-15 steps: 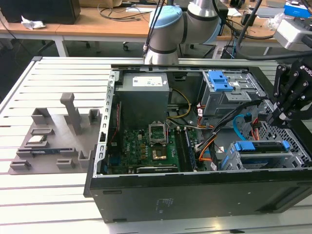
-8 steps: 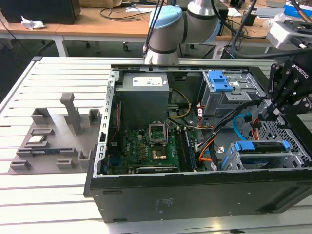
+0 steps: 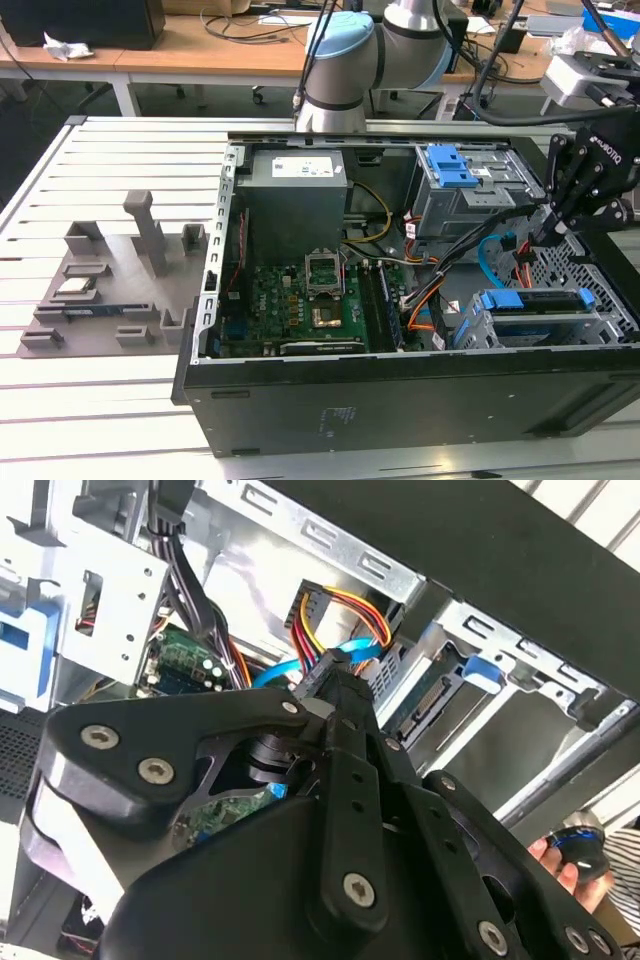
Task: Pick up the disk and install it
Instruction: 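Insert the first disk wire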
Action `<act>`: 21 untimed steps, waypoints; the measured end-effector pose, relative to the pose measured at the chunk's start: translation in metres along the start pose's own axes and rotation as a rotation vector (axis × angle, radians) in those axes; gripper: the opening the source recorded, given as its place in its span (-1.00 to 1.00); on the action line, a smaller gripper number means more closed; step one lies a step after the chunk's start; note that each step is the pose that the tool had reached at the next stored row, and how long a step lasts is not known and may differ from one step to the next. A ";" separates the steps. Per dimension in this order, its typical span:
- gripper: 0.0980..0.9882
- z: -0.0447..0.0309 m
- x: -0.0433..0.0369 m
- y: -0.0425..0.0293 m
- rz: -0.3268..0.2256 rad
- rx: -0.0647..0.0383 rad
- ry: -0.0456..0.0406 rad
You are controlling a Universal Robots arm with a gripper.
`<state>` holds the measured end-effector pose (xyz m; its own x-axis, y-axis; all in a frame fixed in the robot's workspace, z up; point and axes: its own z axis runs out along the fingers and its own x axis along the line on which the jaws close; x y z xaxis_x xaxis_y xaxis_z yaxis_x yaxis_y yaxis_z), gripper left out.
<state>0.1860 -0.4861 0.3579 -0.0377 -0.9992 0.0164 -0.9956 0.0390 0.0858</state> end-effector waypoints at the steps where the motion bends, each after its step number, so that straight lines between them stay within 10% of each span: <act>1: -0.98 0.0000 0.0000 0.0000 0.000 0.000 0.0001; 11: -0.96 -0.0075 -0.0009 0.0007 0.000 0.000 -0.0001; 15: -0.41 -0.0077 -0.0018 0.0007 0.000 0.000 0.0005; 18: -0.41 -0.0048 -0.0133 0.0010 0.003 0.001 0.0306; 21: -0.41 0.0024 -0.0135 0.0003 0.004 0.001 0.0426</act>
<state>0.1860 -0.4726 0.3554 -0.0379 -0.9975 0.0592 -0.9955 0.0429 0.0847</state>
